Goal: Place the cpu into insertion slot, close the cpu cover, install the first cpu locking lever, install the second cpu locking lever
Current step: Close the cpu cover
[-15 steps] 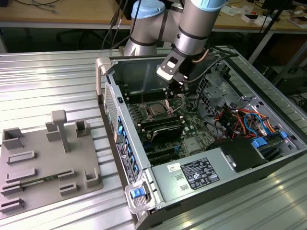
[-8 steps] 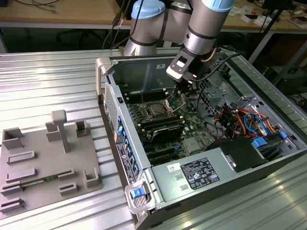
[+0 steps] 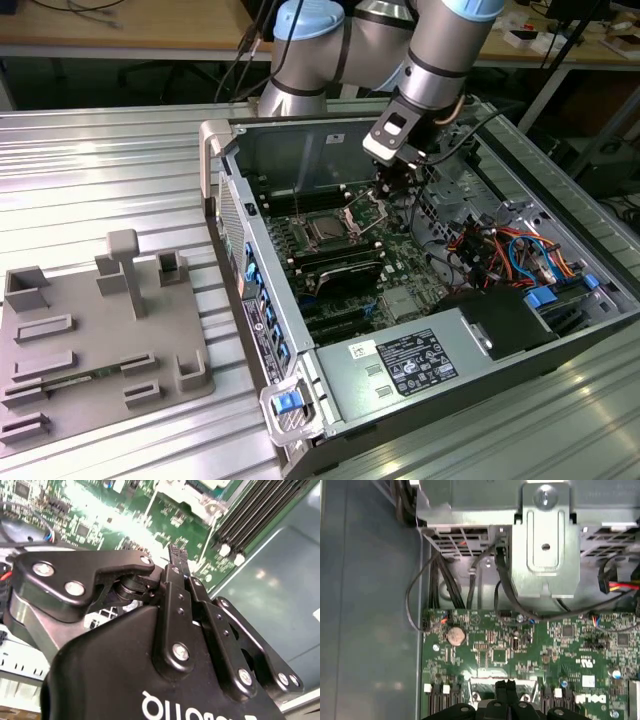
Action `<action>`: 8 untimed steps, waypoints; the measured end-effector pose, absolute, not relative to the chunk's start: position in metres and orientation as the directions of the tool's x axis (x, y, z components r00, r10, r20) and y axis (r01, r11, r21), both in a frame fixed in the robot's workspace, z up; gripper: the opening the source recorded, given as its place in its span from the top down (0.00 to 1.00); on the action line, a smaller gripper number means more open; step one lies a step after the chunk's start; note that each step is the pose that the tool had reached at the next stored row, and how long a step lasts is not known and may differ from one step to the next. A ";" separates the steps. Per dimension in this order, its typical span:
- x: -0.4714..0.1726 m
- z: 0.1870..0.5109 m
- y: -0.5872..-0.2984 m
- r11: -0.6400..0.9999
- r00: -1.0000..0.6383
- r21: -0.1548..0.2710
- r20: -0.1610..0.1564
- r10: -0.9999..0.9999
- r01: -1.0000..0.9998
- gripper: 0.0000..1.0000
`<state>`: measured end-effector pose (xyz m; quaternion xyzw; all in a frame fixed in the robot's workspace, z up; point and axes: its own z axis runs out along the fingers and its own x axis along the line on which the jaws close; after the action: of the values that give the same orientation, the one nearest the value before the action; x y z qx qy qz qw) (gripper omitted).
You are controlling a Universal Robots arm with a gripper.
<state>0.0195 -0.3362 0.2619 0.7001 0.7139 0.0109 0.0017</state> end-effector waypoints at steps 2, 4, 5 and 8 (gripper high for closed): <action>0.026 0.262 -0.336 0.019 -0.020 0.018 0.013 1.000 1.000 0.89; 0.033 0.262 -0.336 0.019 -0.020 0.017 0.011 1.000 1.000 0.89; 0.034 0.262 -0.336 0.019 -0.020 0.016 0.011 1.000 1.000 0.89; 0.039 0.261 -0.335 0.019 -0.020 0.016 0.011 1.000 1.000 0.89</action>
<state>0.0387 -0.3354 0.2615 0.7001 0.7140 0.0095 0.0016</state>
